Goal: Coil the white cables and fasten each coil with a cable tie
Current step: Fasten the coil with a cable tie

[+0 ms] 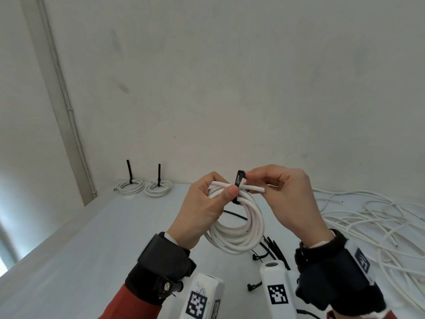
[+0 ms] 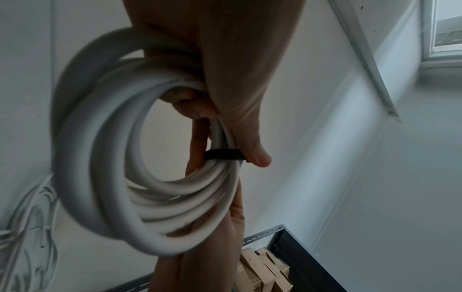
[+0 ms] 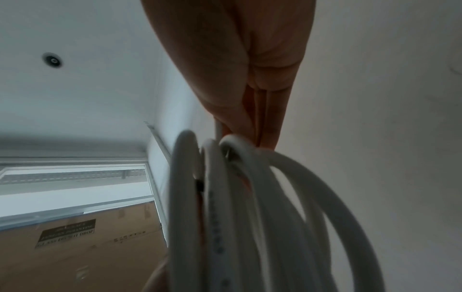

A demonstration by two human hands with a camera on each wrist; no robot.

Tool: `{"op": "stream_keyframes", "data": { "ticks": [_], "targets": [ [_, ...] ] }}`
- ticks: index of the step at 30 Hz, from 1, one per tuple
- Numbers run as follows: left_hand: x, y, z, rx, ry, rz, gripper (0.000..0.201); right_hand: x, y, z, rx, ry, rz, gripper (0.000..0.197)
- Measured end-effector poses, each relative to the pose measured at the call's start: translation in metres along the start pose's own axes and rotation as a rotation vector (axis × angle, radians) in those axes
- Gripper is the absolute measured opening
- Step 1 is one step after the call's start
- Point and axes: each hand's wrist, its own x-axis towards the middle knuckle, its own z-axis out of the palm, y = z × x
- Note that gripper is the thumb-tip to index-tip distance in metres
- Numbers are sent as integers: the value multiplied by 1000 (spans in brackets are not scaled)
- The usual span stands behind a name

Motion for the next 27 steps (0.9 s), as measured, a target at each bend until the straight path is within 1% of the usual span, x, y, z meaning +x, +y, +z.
{"op": "stream_keyframes", "data": {
  "ticks": [6,11,15,17,20,21,24,26,27],
  "targets": [
    [0,0,0,16,-22,2,27,1,-1,-2,27,-36,-46,30],
    [1,-1,-3,20,-26,-5,37,1,-1,-2,76,-42,-42,37],
    [2,0,-4,31,-46,-22,29,2,0,-3,84,-66,-76,33],
    [2,1,-6,57,-52,-30,29,2,0,-4,109,-108,-87,34],
    [2,4,-8,101,-71,-45,33,2,1,-9,165,-206,-53,47],
    [1,5,-8,112,-77,-48,32,1,1,-12,191,-242,-27,44],
    [0,9,-6,156,-86,-62,30,0,-3,-18,240,-299,37,26],
    [-1,12,-5,180,-88,-66,29,-1,-6,-17,278,-281,76,19],
    [-2,13,-5,190,-88,-64,29,-2,-7,-15,290,-255,92,20]
  ]
}}
